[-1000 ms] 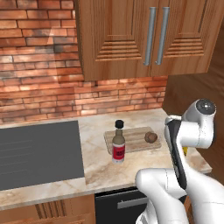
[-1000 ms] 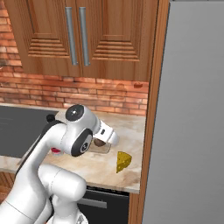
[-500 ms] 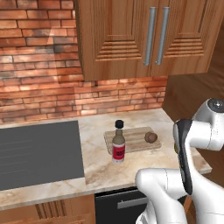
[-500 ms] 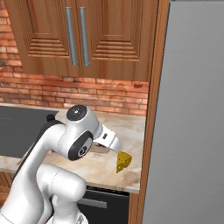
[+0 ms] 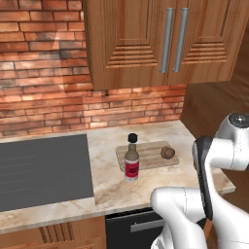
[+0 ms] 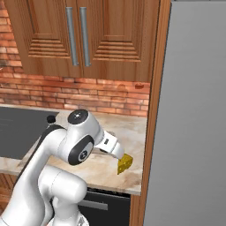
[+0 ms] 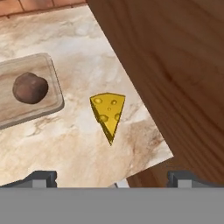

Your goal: Retrieve the reheated potato from the microwave, then place the potato, cheese, and condiment on the cutting board.

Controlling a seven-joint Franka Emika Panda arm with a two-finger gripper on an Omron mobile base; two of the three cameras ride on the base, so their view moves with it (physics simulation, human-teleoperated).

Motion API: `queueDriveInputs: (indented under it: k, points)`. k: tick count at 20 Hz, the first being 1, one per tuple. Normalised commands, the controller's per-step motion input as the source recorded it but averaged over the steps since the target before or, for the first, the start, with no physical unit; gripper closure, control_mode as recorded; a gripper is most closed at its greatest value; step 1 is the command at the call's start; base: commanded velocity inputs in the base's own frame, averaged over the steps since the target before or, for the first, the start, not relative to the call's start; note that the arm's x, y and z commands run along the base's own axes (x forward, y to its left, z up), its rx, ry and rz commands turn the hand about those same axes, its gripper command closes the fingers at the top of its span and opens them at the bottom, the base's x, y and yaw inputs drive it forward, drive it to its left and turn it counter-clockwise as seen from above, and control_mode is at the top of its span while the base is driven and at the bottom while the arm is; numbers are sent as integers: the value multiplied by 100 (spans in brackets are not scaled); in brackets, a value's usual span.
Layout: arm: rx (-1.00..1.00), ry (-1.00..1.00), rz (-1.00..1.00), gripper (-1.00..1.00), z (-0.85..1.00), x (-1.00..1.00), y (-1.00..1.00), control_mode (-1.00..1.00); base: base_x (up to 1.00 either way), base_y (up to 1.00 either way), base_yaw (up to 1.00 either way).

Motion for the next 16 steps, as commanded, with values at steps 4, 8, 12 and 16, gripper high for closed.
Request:
queueDriveInputs:
  k: [4, 8, 12, 16]
  points:
    - [0, 4, 0, -100, -24, 0, 0, -100, 0, 0, 0]
    - [0, 4, 0, -100, -20, 0, -7, -100, 0, 0, 0]
    - [0, 2, 0, -100, -18, 7, -13, -100, 0, 0, 0]
    - [0, 0, 2, -100, -19, 23, -15, -100, 0, 0, 0]
